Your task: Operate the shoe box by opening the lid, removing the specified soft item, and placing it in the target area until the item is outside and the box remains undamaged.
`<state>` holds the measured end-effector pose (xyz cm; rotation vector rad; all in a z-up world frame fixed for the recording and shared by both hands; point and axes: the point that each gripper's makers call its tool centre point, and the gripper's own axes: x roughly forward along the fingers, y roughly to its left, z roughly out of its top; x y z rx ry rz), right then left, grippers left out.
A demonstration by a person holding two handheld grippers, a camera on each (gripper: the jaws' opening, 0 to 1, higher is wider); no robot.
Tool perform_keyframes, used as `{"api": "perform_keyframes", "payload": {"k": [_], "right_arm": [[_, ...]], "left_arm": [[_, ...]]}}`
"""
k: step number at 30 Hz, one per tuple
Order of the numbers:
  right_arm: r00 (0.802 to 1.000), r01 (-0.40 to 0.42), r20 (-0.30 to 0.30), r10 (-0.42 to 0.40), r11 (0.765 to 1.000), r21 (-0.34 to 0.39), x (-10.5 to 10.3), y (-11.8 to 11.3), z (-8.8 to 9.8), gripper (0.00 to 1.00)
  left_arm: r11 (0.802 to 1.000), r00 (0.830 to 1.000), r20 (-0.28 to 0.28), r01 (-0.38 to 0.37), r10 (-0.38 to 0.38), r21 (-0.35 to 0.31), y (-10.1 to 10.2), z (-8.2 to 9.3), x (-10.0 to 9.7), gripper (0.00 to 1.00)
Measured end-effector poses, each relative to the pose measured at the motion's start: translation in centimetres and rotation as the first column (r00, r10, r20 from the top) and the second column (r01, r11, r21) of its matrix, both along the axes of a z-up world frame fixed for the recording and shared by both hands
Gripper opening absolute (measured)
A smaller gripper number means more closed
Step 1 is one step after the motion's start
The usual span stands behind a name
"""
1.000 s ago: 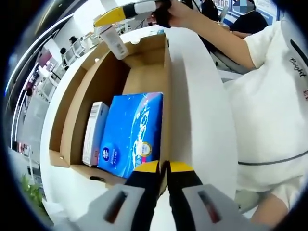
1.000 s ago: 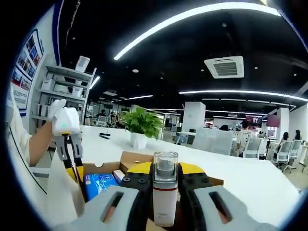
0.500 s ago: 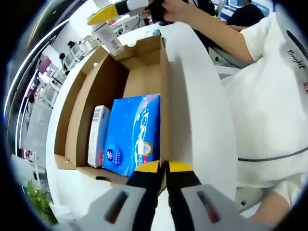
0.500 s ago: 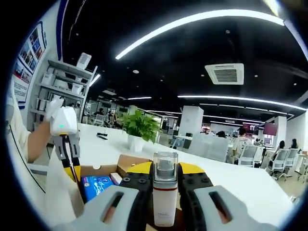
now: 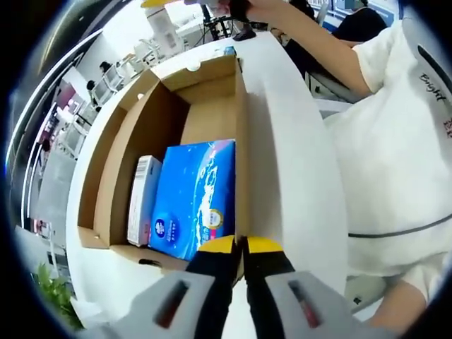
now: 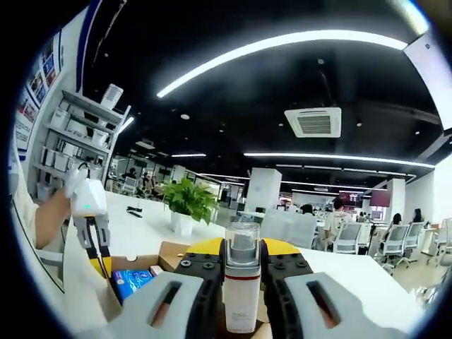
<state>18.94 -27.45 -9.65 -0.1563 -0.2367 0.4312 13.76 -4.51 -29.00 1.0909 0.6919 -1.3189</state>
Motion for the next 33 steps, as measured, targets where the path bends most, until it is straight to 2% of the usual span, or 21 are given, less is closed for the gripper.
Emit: {"api": "perform_keyframes", "payload": {"k": [8,12,14,17,20,27,31,33], "right_arm": [[1.0,0.019,0.011,-0.019,1.0,0.023,-0.5,-1.6,0.5,0.18],[0.997,0.001,0.078,-0.003,0.999,0.036,-1.4,-1.9,1.5,0.18],[0.998,0.0,0.07,-0.003,0.999,0.048,-1.6,-2.1,1.5,0.18],[0.996,0.039,0.074,-0.043,0.998,0.045,-1.6,-3.0,1.7,0.18],[0.996,0.053,0.068,-0.058,0.995,0.079,-2.2,-4.4,1.9,0.18],[0.989,0.111,0.088,-0.117,0.991,0.077,-4.5,-6.6,3.0,0.18],[0.984,0.153,0.082,-0.159,0.985,0.076,-4.6,-7.9,2.7,0.18],[0.982,0.151,0.102,-0.157,0.986,0.068,-4.6,-8.3,2.4,0.18]], "left_arm": [[1.0,1.0,0.004,-0.001,0.001,-0.003,0.0,0.0,0.0,0.03],[1.0,1.0,0.009,-0.001,0.001,-0.002,0.0,0.0,0.0,0.03],[1.0,1.0,0.009,-0.001,0.001,-0.002,0.0,0.0,0.0,0.03],[1.0,1.0,0.008,-0.01,0.01,-0.002,0.0,0.0,0.1,0.04],[1.0,1.0,0.004,-0.018,0.018,-0.006,0.0,0.0,0.1,0.04],[0.999,0.999,-0.018,-0.046,0.046,-0.023,0.0,0.0,0.2,0.04],[0.999,1.0,-0.013,-0.029,0.029,-0.018,0.0,0.0,0.1,0.04],[0.999,0.999,-0.013,-0.031,0.031,-0.019,0.0,0.0,0.1,0.04]]}}
